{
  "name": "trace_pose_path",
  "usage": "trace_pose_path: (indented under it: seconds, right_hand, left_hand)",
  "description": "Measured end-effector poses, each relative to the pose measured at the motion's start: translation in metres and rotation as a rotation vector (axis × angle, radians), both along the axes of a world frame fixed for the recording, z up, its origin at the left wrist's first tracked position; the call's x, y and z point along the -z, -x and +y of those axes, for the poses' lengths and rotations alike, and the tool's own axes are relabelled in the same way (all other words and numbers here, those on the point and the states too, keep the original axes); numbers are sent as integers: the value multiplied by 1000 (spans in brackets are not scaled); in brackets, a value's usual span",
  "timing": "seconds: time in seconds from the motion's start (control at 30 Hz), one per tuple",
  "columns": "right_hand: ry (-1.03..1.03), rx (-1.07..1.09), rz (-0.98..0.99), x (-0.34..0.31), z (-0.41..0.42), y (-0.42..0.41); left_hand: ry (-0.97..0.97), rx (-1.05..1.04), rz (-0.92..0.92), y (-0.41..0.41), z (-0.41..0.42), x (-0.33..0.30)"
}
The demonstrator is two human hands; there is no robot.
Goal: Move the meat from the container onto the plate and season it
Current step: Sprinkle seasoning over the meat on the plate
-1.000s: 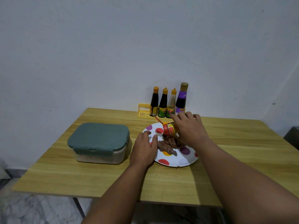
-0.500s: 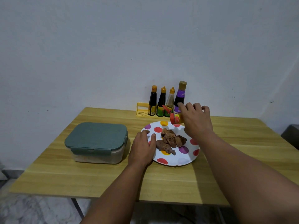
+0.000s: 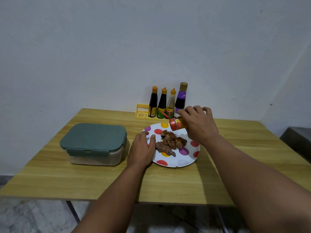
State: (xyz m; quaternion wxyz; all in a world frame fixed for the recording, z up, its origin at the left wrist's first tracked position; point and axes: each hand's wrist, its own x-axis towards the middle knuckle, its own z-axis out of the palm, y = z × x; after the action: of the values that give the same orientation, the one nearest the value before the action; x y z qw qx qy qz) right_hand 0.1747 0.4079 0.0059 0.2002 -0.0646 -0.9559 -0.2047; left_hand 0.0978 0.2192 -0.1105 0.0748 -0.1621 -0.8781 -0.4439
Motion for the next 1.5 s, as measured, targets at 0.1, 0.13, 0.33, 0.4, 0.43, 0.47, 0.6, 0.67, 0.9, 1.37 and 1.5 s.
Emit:
trace_pose_path:
  seconds: [0.1, 0.13, 0.33, 0.4, 0.43, 0.47, 0.6, 0.67, 0.9, 1.37, 1.5]
  right_hand:
    - [-11, -30, -10, -1, -3, -3]
    - [-5, -36, -5, -1, -5, -3]
    - [4, -50, -30, 2, -14, 0]
    - [19, -51, -19, 3, -16, 0]
    - [23, -51, -12, 3, -17, 0]
    - [20, -54, -16, 3, -17, 1]
    - [-1, -67, -36, 1, -18, 2]
    - [9, -66, -9, 2, -18, 3]
    - [9, -79, 11, 6, -22, 6]
    - [44, -61, -1, 15, -26, 1]
    - [229, -41, 81, 10, -28, 1]
  left_hand:
    - [-2, 1, 4, 0, 0, 0]
    - [-2, -1, 6, 0, 0, 0]
    - [-16, -10, -4, -1, 1, -2]
    - [-20, -14, -13, -2, 1, -2]
    - [-18, -15, -14, -2, 1, -2]
    - [-14, -15, -13, -2, 1, -2]
    - [-14, -9, -16, 0, 0, -3]
    - [-17, -8, -22, 0, 1, -2]
    - [-21, -13, -20, -1, 1, -2]
    - [-25, 3, -14, -1, -1, -4]
    - [-29, 11, -3, -4, -1, -5]
